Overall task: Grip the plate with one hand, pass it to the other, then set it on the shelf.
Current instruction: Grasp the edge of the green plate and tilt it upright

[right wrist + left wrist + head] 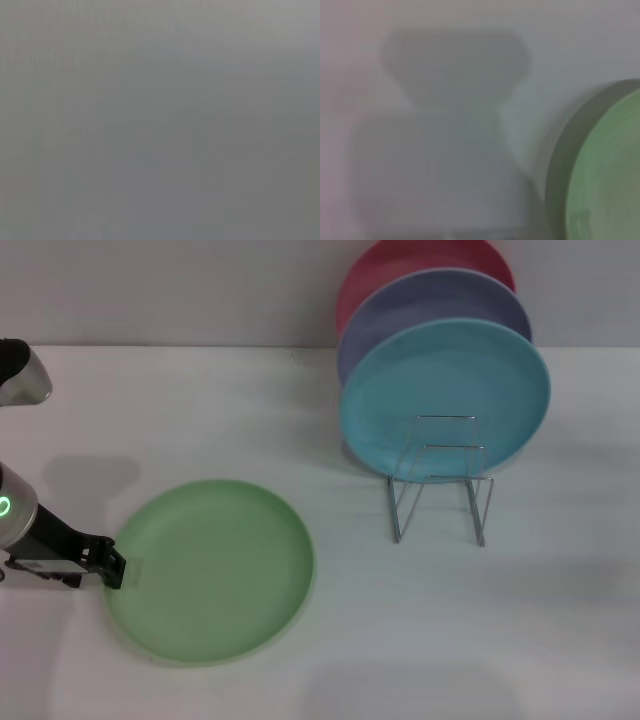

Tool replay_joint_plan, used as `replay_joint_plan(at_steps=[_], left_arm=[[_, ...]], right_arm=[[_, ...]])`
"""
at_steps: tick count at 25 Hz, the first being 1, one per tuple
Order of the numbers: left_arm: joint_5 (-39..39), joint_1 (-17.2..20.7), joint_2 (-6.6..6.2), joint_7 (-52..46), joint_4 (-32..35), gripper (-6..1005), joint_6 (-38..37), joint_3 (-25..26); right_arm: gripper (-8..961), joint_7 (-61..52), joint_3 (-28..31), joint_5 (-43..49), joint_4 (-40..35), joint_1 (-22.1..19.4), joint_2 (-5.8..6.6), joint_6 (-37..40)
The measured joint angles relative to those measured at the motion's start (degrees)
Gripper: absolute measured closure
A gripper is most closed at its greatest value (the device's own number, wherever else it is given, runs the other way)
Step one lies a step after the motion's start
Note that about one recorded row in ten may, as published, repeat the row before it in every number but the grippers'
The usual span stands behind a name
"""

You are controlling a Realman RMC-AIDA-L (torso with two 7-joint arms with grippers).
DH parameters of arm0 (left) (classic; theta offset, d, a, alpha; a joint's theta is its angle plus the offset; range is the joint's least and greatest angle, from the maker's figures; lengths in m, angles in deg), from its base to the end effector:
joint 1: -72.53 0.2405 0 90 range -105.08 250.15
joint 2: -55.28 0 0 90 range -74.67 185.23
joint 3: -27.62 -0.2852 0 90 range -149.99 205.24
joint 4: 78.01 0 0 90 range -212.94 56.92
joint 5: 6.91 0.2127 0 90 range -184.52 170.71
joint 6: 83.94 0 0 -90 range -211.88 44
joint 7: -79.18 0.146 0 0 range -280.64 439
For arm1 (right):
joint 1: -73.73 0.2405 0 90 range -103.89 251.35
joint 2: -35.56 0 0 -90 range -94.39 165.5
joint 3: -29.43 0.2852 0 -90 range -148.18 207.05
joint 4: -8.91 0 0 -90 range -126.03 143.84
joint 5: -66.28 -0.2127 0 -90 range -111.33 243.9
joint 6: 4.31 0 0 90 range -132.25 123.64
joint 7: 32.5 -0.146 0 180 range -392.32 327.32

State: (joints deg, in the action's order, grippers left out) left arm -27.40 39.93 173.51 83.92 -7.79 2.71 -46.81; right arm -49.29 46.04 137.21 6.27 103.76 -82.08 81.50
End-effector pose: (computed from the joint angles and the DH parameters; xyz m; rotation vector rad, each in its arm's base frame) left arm -0.2689 0.3734 0.0044 -1.9810 -1.5892 0.4866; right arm 0.3685 0.3463 0.0896 -1.0311 0.3801 0.8985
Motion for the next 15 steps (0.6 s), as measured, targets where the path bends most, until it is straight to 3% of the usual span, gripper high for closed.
replay_joint_plan(at_steps=[8,15], left_arm=[[0.03,-0.24,-0.02,0.48,0.0,683,0.0,0.0],[0.02,-0.92,-0.09,0.48,-1.2,724,0.44,0.0]], right_arm=[[358,0.0,0.0,0.0,0.0,0.21,-0.04,0.0],[357,0.01,0.0,0.0,0.0,0.2,-0.06,0.17]])
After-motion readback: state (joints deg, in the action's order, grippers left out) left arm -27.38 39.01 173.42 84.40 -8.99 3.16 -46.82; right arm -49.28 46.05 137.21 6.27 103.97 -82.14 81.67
